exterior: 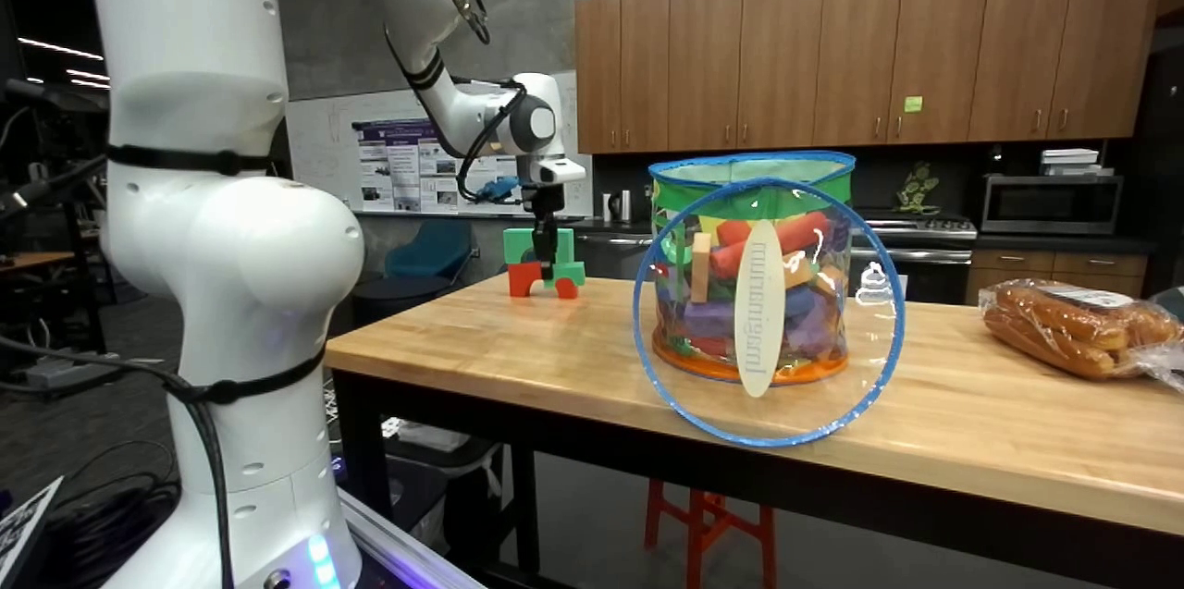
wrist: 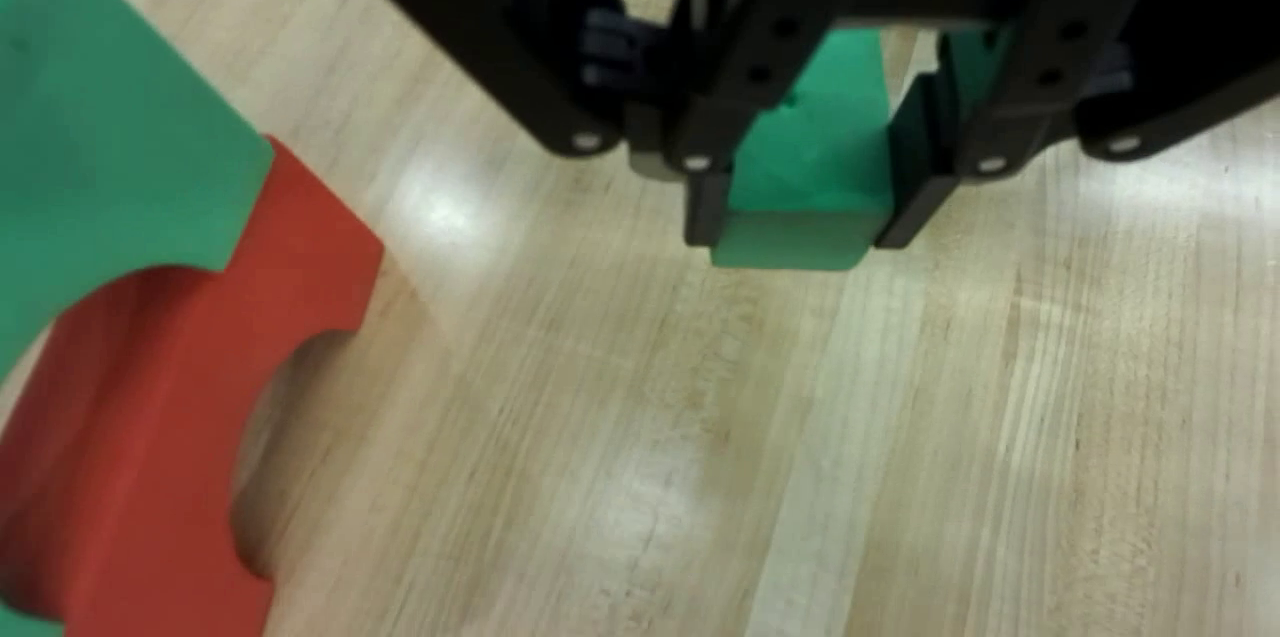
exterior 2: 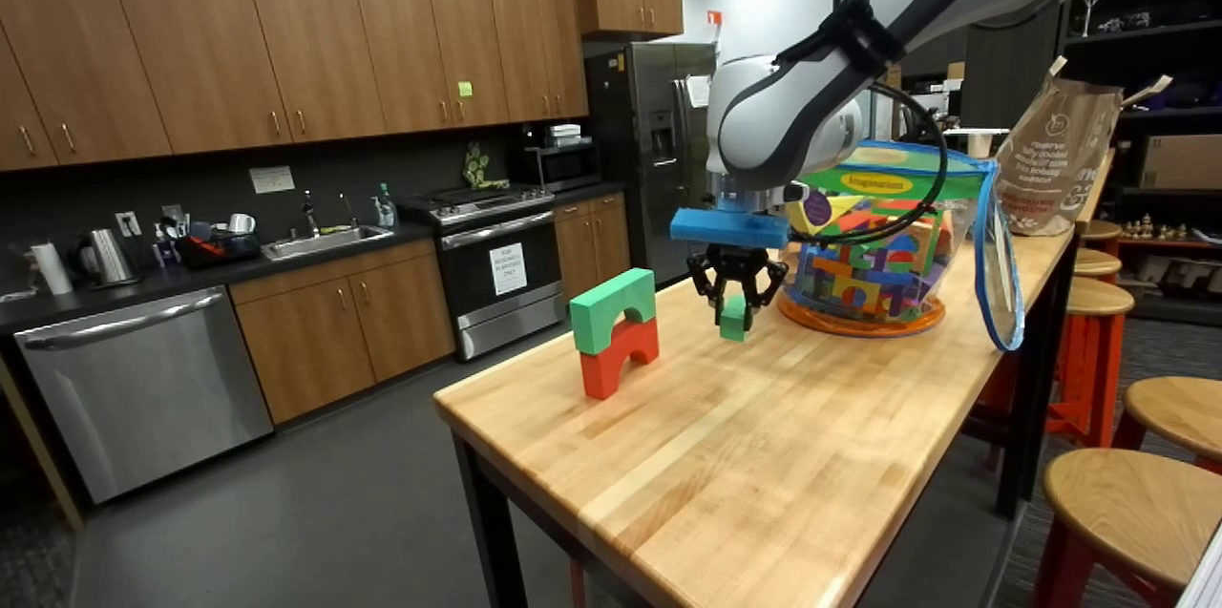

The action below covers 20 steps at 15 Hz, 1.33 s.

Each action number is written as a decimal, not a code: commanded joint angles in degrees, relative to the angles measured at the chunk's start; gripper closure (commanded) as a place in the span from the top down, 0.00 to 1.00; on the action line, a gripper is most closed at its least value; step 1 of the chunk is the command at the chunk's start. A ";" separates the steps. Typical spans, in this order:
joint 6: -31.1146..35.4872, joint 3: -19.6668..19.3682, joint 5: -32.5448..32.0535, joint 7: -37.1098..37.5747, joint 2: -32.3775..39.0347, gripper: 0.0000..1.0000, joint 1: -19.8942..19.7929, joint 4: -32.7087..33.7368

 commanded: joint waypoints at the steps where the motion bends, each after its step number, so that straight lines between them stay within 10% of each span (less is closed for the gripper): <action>1: -3.71 1.17 -1.64 2.10 -3.21 0.15 0.03 1.37; 20: -16.63 6.56 -3.61 4.33 0.17 0.15 2.27 18.08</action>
